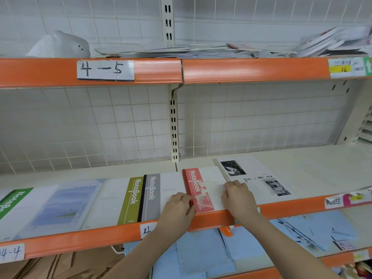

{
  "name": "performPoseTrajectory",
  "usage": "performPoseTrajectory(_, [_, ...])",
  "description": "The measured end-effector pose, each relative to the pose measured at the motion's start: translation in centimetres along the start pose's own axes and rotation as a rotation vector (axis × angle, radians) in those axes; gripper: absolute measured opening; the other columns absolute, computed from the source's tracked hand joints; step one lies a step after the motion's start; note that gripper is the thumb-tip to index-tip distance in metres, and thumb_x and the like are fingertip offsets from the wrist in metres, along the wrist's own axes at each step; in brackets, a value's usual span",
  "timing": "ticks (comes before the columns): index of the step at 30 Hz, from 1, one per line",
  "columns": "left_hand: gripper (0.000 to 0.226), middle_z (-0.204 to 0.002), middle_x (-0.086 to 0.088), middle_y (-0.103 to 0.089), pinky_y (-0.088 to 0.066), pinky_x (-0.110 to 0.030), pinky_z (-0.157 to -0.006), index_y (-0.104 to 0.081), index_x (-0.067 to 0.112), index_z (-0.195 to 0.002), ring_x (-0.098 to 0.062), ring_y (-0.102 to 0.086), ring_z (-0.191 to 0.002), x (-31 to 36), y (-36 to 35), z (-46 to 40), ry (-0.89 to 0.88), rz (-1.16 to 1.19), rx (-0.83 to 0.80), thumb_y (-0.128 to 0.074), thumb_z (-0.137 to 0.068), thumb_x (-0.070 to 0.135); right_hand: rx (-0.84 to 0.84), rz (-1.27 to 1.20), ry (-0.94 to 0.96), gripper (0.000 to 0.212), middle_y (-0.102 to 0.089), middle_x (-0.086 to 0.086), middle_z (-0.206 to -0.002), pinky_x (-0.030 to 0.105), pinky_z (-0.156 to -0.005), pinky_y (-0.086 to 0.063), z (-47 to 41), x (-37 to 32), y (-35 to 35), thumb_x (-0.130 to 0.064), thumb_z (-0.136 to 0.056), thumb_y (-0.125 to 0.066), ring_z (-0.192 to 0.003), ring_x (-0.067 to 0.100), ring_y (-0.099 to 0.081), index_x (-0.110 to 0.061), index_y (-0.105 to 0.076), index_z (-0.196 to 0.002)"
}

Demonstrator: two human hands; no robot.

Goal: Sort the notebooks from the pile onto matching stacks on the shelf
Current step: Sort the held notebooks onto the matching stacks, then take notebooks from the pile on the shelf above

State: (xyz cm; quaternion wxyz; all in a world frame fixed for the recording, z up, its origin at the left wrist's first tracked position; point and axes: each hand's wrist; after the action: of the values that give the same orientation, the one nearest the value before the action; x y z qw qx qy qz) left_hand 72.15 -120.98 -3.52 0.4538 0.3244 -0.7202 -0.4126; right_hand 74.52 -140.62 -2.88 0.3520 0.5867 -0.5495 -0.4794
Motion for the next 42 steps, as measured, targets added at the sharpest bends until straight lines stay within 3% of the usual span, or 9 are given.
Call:
performPoseTrajectory(4, [0.030,-0.128,0.010,-0.055,-0.043,-0.021,-0.092,-0.057,0.024,-0.125,-0.006,-0.054,-0.112,-1.7,3.2,1.2,-0.020,0.028,0.059,-0.040,-0.101,0.026,0.061,-0.038,0.047,0.030,-0.061,0.004,-0.113,0.032,-0.075,-0.047,-0.4,-2.8,1.6,-0.020,-0.095,-0.038,-0.100,0.023,-0.056,-0.014,-0.058,-0.117])
performPoseTrajectory(8, [0.026,-0.118,0.015,-0.060,-0.042,-0.019,-0.080,-0.062,0.026,-0.117,-0.005,-0.056,-0.101,-5.6,7.5,3.4,0.074,0.039,0.109,-0.041,-0.100,0.024,0.062,-0.193,0.139,0.028,-0.064,0.005,-0.094,0.030,-0.061,-0.044,-0.7,-8.8,2.1,-0.027,-0.096,-0.037,-0.087,0.025,-0.060,-0.012,-0.059,-0.104])
performPoseTrajectory(14, [0.026,-0.105,0.009,-0.069,-0.050,-0.029,-0.079,-0.064,0.028,-0.112,-0.010,-0.062,-0.095,-13.7,14.7,8.7,0.289,-0.011,0.135,-0.042,-0.099,0.025,-0.062,-0.304,0.351,0.024,-0.066,0.001,-0.092,0.030,-0.060,-0.045,0.1,-20.9,0.9,-0.027,-0.096,-0.040,-0.080,0.021,-0.059,-0.015,-0.061,-0.097])
performPoseTrajectory(18, [0.026,-0.109,0.009,-0.068,-0.047,-0.027,-0.081,-0.062,0.029,-0.115,-0.012,-0.061,-0.099,-19.6,20.5,13.2,0.404,-0.055,0.177,-0.041,-0.099,0.025,-0.170,-0.338,0.454,0.021,-0.064,-0.001,-0.082,0.029,-0.056,-0.040,0.9,-29.6,0.5,-0.026,-0.094,-0.041,-0.072,0.018,-0.057,-0.018,-0.060,-0.089])
performPoseTrajectory(25, [0.022,-0.099,0.005,-0.070,-0.051,-0.035,-0.079,-0.063,0.027,-0.111,-0.016,-0.063,-0.093,-30.0,30.7,20.6,0.580,-0.103,0.419,-0.046,-0.098,0.022,-0.226,-0.475,0.568,0.020,-0.065,-0.002,-0.081,0.031,-0.065,-0.047,2.9,-45.4,0.5,-0.023,-0.089,-0.043,-0.077,0.024,-0.060,-0.022,-0.063,-0.084])
performPoseTrajectory(30, [0.025,-0.109,0.004,-0.066,-0.045,-0.028,-0.077,-0.066,0.016,-0.112,-0.017,-0.061,-0.097,-35.3,38.3,24.8,0.541,-0.217,0.713,-0.047,-0.096,0.011,-0.273,-0.671,0.681,0.022,-0.067,0.000,-0.076,0.034,-0.070,-0.050,3.6,-55.3,2.3,-0.021,-0.092,-0.046,-0.072,0.023,-0.063,-0.018,-0.065,-0.082])
performPoseTrajectory(34, [0.028,-0.120,-0.004,-0.060,-0.044,-0.038,-0.086,-0.063,0.012,-0.114,-0.024,-0.053,-0.108,-39.4,44.2,26.7,0.541,-0.406,0.821,-0.044,-0.094,0.005,-0.296,-0.892,0.732,0.023,-0.059,-0.010,-0.072,0.018,-0.061,-0.043,3.6,-62.6,5.7,-0.010,-0.095,-0.046,-0.065,0.010,-0.056,-0.022,-0.061,-0.081])
performPoseTrajectory(38, [0.032,-0.119,-0.016,-0.059,-0.046,-0.046,-0.085,-0.060,0.000,-0.114,-0.037,-0.054,-0.107,-43.8,48.1,26.9,0.396,-0.678,0.792,-0.043,-0.087,-0.001,-0.354,-1.095,0.664,0.024,-0.064,-0.001,-0.080,0.041,-0.071,-0.052,3.1,-68.2,7.4,-0.013,-0.097,-0.045,-0.075,0.022,-0.059,-0.022,-0.061,-0.081])
performPoseTrajectory(42, [0.032,-0.114,-0.017,-0.059,-0.047,-0.047,-0.085,-0.058,0.000,-0.116,-0.038,-0.055,-0.102,-46.5,50.3,25.2,0.339,-0.788,0.680,-0.044,-0.088,0.010,-0.298,-1.149,0.474,0.025,-0.071,0.014,-0.086,0.045,-0.076,-0.055,1.9,-72.4,8.0,-0.024,-0.092,-0.049,-0.077,0.031,-0.065,-0.006,-0.066,-0.088])
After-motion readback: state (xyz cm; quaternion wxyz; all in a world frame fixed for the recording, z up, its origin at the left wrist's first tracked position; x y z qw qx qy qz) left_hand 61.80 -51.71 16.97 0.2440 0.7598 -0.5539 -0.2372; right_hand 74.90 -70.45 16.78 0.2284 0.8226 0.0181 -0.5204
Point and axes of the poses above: each hand's wrist, its own z-axis away from the middle knuckle, its own y-axis out of the back of the hand, x = y × z
